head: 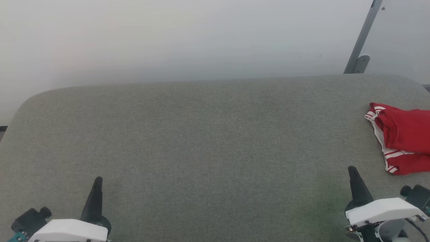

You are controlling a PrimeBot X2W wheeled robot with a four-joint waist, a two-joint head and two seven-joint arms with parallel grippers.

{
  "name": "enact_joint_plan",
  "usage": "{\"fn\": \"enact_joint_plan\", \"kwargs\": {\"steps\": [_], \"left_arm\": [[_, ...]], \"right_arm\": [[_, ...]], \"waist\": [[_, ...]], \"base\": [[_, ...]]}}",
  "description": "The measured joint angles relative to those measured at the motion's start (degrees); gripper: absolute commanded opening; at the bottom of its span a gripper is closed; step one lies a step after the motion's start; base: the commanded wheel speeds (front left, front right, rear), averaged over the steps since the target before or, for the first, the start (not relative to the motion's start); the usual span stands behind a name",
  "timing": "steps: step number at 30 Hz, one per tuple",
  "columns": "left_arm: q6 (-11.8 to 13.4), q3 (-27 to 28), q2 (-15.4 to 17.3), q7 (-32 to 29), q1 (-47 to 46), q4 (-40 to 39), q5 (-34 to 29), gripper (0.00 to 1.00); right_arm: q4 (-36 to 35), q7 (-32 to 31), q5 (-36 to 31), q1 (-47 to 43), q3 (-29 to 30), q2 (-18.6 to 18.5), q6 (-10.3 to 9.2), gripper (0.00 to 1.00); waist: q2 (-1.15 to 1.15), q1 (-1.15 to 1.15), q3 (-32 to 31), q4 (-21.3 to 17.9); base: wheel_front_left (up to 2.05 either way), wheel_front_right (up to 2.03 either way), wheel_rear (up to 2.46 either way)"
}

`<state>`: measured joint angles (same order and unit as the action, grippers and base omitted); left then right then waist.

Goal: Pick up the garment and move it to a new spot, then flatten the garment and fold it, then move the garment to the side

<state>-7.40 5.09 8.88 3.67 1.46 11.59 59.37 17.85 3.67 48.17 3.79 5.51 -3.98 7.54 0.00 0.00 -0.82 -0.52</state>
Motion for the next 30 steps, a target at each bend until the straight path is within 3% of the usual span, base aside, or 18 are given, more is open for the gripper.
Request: {"fn": "enact_joint_plan", "kwargs": {"steps": [30], "left_arm": [[0.00, 0.66, -2.70, -4.64, -3.32, 1.13, 15.18, 0.00]], "right_arm": [[-1.70, -4.72, 20.25, 1.11, 0.45, 0.44, -0.01, 0.00]], "waist": [[0.00, 0.00, 0.38, 0.20]], "base": [[0.00, 0.00, 0.00]]}}
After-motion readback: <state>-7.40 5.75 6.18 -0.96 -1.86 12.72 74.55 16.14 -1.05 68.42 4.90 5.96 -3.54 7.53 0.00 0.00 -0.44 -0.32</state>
